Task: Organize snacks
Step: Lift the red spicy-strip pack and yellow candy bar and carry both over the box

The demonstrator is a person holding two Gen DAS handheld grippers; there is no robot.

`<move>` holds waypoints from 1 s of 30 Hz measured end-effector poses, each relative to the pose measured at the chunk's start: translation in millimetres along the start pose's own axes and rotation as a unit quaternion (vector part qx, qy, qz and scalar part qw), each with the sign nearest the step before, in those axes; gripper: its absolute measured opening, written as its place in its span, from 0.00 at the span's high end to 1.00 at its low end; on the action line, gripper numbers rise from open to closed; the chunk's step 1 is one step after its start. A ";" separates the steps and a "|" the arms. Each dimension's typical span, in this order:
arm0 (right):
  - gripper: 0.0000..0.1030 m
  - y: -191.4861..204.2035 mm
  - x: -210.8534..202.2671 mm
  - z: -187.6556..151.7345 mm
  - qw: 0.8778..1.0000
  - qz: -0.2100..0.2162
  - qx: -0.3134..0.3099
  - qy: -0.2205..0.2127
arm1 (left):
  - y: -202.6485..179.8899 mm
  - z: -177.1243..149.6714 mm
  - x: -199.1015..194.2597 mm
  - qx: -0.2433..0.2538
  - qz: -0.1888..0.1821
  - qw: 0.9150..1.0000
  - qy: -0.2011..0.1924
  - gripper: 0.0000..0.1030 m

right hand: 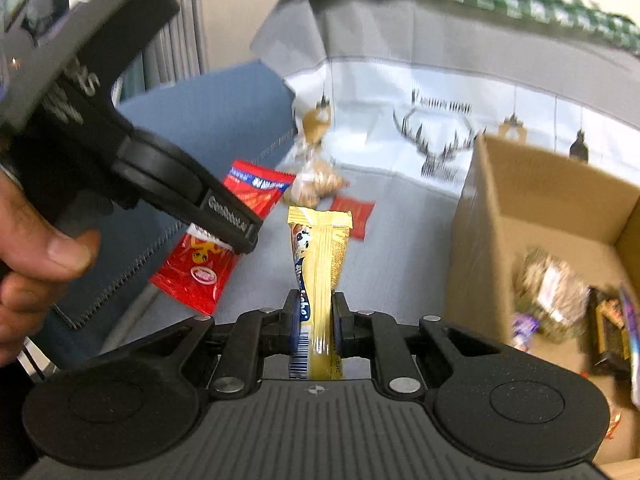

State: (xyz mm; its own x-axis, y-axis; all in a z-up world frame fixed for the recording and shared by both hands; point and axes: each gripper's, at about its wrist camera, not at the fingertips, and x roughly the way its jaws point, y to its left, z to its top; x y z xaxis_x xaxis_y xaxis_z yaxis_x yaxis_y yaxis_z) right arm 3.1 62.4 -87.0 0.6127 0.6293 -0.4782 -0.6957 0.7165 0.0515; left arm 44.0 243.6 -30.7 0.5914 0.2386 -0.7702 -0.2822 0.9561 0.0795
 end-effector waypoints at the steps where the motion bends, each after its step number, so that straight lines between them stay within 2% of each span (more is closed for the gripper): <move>1: 0.84 -1.3 -5.8 2.7 1.000 -0.001 -0.001 -0.008 | -0.3 2.3 -3.3 -0.008 -0.004 1.000 -0.009 0.51; 4: 0.84 -7.5 -19.8 9.9 0.999 -0.003 -0.001 -0.031 | -3.2 8.2 -15.4 -0.026 -0.014 0.999 -0.044 0.51; 7: 0.84 -17.8 -31.3 17.9 0.999 -0.008 0.003 -0.050 | -14.3 11.0 -24.9 -0.014 -0.005 0.996 -0.088 0.51; 11: 0.84 -37.1 -49.4 29.5 0.997 -0.018 0.017 -0.079 | -30.7 14.7 -39.2 0.005 -0.005 0.989 -0.150 0.51; 14: 0.84 -59.7 -66.8 42.9 0.993 -0.030 0.034 -0.107 | -41.2 17.7 -49.5 0.010 -0.016 0.983 -0.183 0.51; 20: 0.84 -122.0 -103.6 75.7 0.983 -0.072 0.049 -0.161 | -66.2 26.8 -61.6 0.009 -0.049 0.975 -0.217 0.51; 25: 0.84 -174.7 -116.8 71.8 0.972 -0.131 0.050 -0.190 | -91.7 33.4 -62.7 0.015 -0.072 0.970 -0.233 0.51; 27: 0.84 -195.9 -116.6 55.9 0.966 -0.157 0.081 -0.189 | -105.2 35.5 -62.6 0.022 -0.082 0.967 -0.239 0.51; 30: 0.84 -216.8 -108.1 41.8 0.965 -0.172 0.118 -0.158 | -124.2 37.6 -63.0 0.030 -0.103 0.963 -0.246 0.51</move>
State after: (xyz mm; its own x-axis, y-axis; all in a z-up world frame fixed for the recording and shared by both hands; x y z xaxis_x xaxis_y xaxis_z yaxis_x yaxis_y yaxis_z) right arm 103.3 -148.4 -9.8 0.9016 0.3759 -0.2140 -0.3490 0.9244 0.1538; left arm 70.2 116.3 31.8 0.9208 0.0809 -0.3815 -0.0851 0.9964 0.0059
